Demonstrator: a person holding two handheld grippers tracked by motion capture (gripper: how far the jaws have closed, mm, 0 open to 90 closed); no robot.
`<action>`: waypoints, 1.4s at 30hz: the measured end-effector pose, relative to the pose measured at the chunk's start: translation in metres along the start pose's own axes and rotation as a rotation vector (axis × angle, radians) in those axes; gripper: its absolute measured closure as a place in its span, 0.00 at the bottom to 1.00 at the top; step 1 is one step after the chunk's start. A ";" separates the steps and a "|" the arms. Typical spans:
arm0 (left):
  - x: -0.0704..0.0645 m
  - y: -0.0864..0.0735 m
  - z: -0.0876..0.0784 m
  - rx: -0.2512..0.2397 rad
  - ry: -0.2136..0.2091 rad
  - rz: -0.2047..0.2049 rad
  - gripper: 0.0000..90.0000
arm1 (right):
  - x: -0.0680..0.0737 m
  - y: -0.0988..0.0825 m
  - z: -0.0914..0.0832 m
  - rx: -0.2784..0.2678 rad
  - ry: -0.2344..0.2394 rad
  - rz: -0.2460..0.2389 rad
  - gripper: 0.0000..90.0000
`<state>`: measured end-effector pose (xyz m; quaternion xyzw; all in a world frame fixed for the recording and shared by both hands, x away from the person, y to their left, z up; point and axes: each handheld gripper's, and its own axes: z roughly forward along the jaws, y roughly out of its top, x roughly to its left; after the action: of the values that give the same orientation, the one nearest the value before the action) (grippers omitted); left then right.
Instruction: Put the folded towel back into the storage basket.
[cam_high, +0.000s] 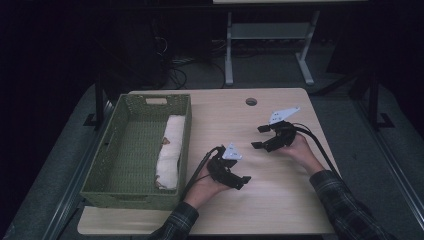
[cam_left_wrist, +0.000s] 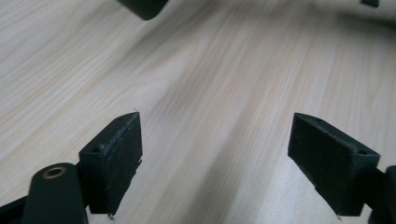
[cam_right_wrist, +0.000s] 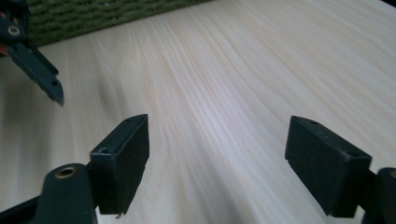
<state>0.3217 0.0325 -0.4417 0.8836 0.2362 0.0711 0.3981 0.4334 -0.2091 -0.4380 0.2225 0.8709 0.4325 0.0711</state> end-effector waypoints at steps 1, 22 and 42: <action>-0.001 -0.001 0.002 0.001 0.001 0.004 0.17 | 0.000 -0.004 0.000 0.001 -0.004 0.002 0.22; -0.001 -0.023 0.025 0.022 0.031 0.032 0.14 | 0.006 -0.068 -0.015 0.053 -0.145 0.072 0.15; -0.001 -0.025 0.028 0.031 0.027 0.059 0.13 | 0.007 -0.067 -0.011 0.091 -0.136 0.070 0.12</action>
<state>0.3204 0.0283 -0.4789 0.8952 0.2166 0.0910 0.3787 0.4020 -0.2486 -0.4833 0.2847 0.8745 0.3784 0.1047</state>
